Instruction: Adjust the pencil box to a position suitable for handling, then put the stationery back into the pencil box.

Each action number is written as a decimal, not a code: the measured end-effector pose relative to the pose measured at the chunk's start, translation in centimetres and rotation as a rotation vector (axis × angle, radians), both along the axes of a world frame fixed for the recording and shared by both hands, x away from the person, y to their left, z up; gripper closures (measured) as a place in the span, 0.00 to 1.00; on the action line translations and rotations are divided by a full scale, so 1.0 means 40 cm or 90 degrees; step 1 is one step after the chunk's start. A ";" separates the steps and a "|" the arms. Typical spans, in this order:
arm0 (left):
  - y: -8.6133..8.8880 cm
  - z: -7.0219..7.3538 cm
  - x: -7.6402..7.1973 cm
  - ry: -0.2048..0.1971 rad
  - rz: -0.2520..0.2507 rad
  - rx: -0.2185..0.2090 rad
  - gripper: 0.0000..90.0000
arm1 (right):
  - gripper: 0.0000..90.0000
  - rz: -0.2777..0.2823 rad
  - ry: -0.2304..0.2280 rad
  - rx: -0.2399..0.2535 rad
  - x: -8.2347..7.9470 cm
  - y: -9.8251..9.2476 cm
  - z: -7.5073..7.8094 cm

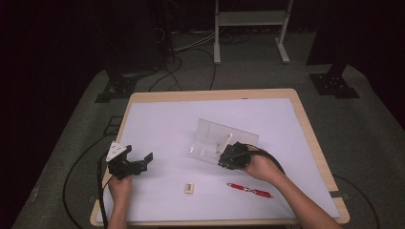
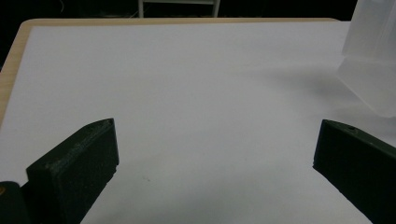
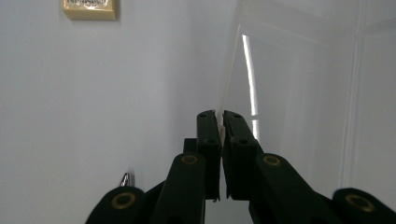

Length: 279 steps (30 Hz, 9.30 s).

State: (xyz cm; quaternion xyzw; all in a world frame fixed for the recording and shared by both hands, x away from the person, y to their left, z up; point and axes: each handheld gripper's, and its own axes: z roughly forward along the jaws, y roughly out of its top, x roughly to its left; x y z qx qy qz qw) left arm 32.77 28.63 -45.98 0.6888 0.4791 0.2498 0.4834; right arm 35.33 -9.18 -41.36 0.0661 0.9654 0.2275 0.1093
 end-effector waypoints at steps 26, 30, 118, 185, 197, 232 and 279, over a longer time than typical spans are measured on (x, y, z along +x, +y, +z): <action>-0.001 0.000 0.000 0.000 0.001 -0.004 0.00 | 0.93 0.027 0.036 -0.018 0.018 0.061 -0.072; -0.001 0.000 0.000 0.000 0.001 -0.003 0.00 | 0.86 0.022 0.041 -0.010 0.019 0.057 -0.068; -0.004 -0.001 -0.001 0.002 0.002 0.002 0.00 | 0.72 -0.104 0.117 0.118 -0.155 -0.240 -0.095; -0.005 -0.001 -0.002 0.000 -0.002 0.006 0.00 | 0.88 -0.155 0.104 0.264 -0.169 -0.306 -0.095; -0.005 -0.001 -0.001 0.000 -0.002 0.005 0.00 | 0.88 -0.149 0.100 0.265 -0.156 -0.295 -0.047; -0.004 -0.001 -0.001 0.001 0.000 0.004 0.00 | 0.88 -0.108 0.072 0.214 -0.055 -0.170 0.097; -0.004 -0.001 0.000 0.000 -0.002 0.005 0.00 | 0.88 -0.108 0.066 0.146 0.071 -0.058 0.020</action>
